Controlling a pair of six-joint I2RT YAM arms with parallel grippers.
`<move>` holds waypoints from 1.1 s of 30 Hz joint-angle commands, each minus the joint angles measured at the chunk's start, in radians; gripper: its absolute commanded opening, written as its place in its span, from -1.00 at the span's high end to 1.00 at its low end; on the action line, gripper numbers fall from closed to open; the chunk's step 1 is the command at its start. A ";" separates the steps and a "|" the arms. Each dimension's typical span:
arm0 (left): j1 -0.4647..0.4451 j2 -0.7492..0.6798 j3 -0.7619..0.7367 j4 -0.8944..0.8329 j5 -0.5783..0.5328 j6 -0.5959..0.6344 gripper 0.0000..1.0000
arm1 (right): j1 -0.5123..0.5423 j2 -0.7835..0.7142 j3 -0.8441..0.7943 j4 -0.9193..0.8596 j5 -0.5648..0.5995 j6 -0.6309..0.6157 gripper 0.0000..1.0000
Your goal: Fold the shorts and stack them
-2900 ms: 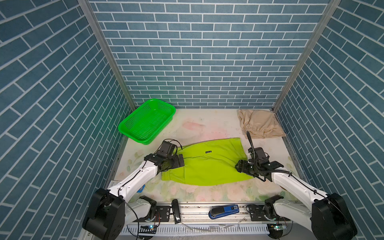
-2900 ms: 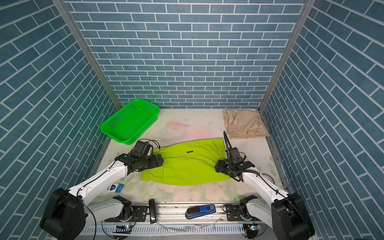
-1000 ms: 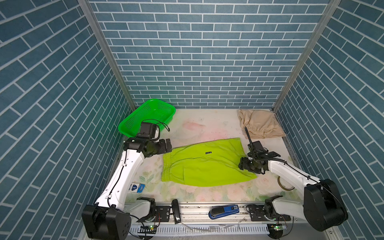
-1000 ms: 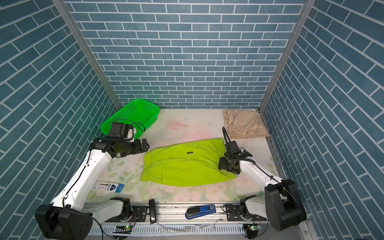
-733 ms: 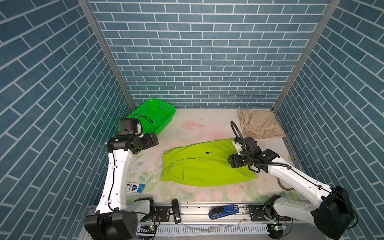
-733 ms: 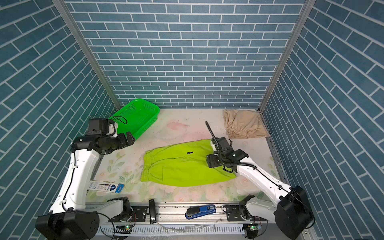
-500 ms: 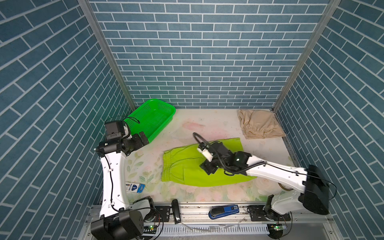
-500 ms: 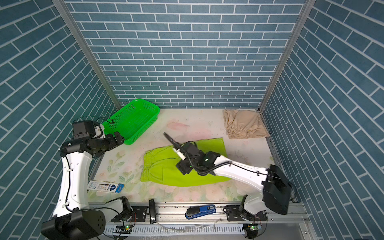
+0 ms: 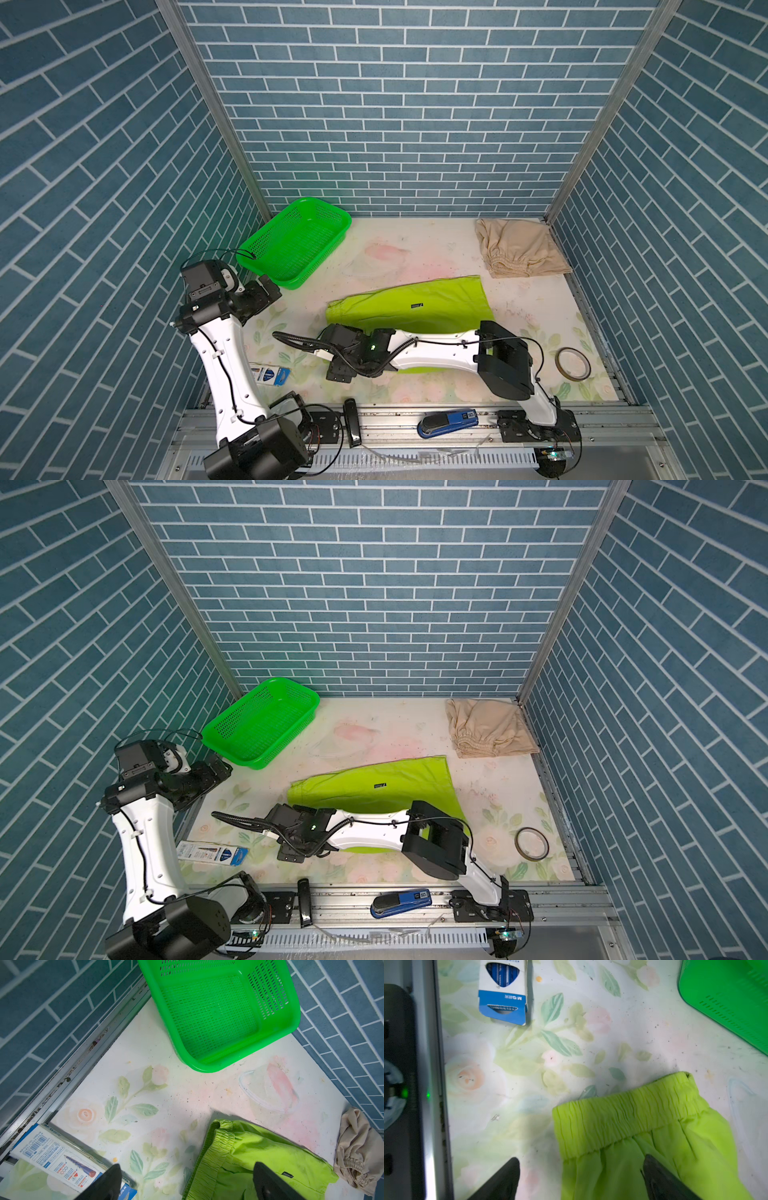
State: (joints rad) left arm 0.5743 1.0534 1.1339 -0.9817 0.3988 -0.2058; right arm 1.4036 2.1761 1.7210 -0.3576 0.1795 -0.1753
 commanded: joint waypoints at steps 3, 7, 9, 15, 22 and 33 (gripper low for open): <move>0.026 -0.010 -0.040 0.004 0.061 0.016 -0.99 | 0.002 0.119 0.132 -0.136 0.053 -0.085 -0.86; 0.058 0.024 -0.021 0.008 0.100 0.016 -0.99 | 0.001 0.179 0.202 -0.193 0.071 -0.119 -0.86; 0.063 0.040 -0.012 0.013 0.122 0.012 -0.99 | 0.002 0.200 0.230 -0.220 0.078 -0.138 -0.86; 0.062 0.052 0.006 0.014 0.122 0.015 -0.99 | 0.001 0.280 0.311 -0.295 0.132 -0.189 -0.78; 0.062 0.056 -0.004 0.002 0.119 0.023 -0.99 | -0.002 0.267 0.317 -0.270 0.139 -0.151 0.37; 0.062 0.122 0.010 -0.016 0.147 0.026 -0.99 | -0.075 -0.030 -0.081 0.226 0.009 0.089 1.00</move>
State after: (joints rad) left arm 0.6327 1.1606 1.1236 -0.9768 0.5056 -0.1867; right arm 1.3651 2.2704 1.7439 -0.3397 0.2333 -0.1947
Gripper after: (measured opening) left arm 0.996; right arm 0.085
